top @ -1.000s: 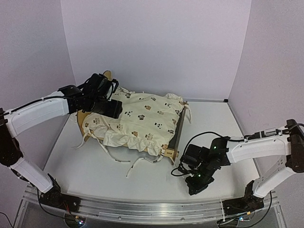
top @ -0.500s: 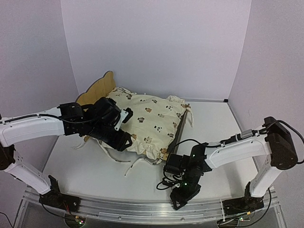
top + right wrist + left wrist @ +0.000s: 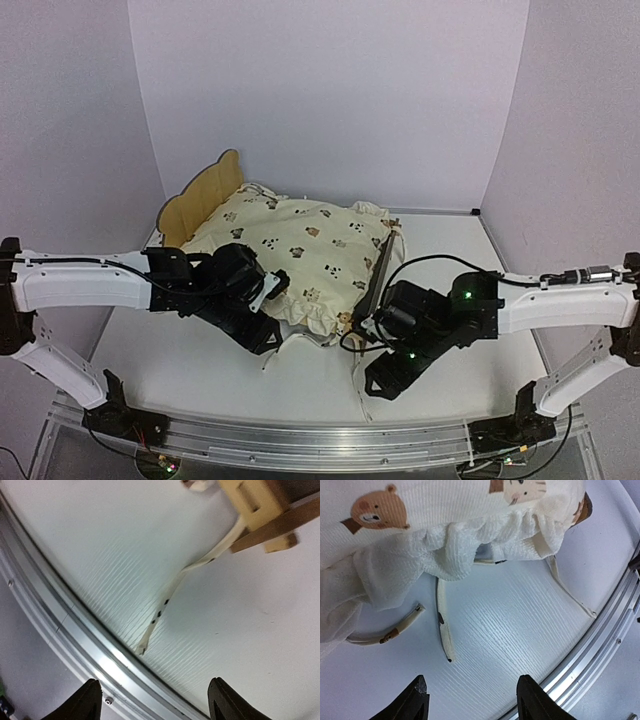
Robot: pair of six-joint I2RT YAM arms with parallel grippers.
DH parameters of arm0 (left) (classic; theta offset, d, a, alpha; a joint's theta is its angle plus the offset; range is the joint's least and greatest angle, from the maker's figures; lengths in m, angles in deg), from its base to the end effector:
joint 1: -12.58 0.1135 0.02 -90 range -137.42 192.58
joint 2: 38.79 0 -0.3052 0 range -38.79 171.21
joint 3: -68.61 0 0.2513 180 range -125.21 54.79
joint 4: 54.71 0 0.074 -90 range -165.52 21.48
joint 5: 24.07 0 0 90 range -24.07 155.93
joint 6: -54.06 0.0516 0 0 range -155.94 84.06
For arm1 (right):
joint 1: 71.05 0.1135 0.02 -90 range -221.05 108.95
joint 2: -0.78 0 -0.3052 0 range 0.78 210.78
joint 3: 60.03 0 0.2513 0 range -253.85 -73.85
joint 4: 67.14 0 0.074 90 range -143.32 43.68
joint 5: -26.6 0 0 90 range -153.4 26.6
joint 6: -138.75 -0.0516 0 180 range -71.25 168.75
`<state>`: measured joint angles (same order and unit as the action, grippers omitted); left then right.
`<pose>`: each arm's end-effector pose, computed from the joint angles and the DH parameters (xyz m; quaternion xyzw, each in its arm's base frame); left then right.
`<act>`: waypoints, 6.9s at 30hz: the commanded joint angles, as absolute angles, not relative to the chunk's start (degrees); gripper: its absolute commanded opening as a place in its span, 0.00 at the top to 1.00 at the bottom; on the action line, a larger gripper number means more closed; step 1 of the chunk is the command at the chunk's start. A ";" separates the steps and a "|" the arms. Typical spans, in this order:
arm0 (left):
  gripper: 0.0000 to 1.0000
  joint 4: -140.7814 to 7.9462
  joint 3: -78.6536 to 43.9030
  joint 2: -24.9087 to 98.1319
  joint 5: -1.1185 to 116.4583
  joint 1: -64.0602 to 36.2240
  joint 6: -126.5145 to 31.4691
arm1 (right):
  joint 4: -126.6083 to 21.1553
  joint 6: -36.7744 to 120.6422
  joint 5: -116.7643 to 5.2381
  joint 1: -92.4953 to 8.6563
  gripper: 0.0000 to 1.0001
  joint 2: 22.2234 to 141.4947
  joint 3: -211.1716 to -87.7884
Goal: Set up the pet bed
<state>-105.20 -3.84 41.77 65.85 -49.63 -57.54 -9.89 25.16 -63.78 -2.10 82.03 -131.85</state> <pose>0.1324 -0.2514 0.2719 0.3342 0.9028 -0.1812 0.2009 0.0977 0.2530 0.2586 -0.3770 0.9039 0.1438 0.1421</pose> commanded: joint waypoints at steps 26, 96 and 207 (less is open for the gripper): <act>0.61 -99.49 -0.01 61.78 68.19 -50.00 -60.86 | -20.38 23.10 -70.60 -13.34 0.56 92.72 -139.90; 0.80 -85.37 -19.69 60.02 51.80 -59.75 -57.50 | -40.44 0.78 -43.20 -21.02 1.00 80.36 -120.79; 0.59 -99.32 -1.22 42.27 81.57 -57.67 -64.53 | -22.06 15.10 -49.67 -5.90 0.83 115.22 -152.30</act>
